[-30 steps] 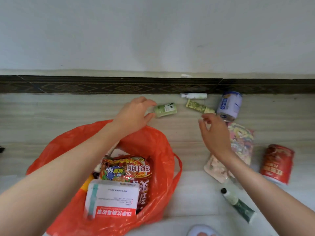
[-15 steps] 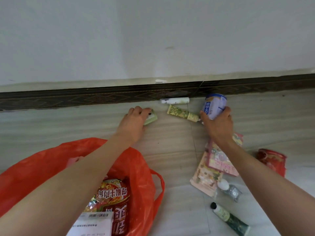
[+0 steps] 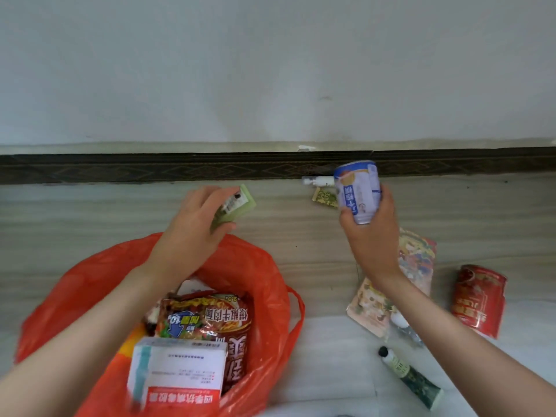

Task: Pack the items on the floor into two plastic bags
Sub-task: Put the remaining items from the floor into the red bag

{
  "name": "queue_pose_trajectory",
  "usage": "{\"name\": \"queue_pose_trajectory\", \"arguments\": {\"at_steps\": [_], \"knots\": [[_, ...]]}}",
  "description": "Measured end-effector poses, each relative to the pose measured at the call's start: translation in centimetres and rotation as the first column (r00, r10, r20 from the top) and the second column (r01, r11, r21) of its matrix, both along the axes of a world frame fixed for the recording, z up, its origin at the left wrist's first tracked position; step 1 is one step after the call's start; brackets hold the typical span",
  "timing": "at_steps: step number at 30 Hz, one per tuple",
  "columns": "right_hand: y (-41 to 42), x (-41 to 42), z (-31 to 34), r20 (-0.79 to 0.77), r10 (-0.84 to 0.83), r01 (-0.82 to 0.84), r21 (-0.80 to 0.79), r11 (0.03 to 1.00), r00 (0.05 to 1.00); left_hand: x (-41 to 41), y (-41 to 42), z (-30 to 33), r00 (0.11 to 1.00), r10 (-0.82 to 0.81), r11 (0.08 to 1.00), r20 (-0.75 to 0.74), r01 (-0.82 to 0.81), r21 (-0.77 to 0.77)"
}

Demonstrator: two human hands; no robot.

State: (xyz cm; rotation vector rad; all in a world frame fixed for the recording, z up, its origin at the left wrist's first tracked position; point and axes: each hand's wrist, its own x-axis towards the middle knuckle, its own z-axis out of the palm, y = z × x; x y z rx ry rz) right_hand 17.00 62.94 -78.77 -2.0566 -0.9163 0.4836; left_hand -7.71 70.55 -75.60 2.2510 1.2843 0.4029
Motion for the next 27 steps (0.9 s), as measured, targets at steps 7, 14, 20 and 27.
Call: {"name": "queue_pose_trajectory", "arguments": {"at_steps": [7, 14, 20, 27], "knots": [[-1.4, -10.7, 5.3, -0.289, 0.444, -0.447, 0.058, 0.892, 0.848, -9.3, -3.1, 1.2, 0.978, 0.175, 0.976, -0.109, -0.187, -0.11], [-2.9, -15.9, 4.2, -0.269, 0.793, -0.836, -0.127, 0.533, 0.547, -14.0, -3.9, -1.9, 0.949, 0.08, 0.989, -0.305, -0.113, -0.094], [-1.1, -16.9, 2.2, -0.283, 0.74, -0.792, -0.222, 0.569, 0.61, -14.8, -3.6, -3.9, 0.9, 0.059, 0.994, -0.432, -0.094, -0.06], [1.1, -17.7, 0.7, -0.11, 0.835, -0.813, -0.328, 0.481, 0.539, -15.4, -4.8, -3.4, 0.91, 0.332, 0.931, -0.249, -0.274, 0.239]]}}
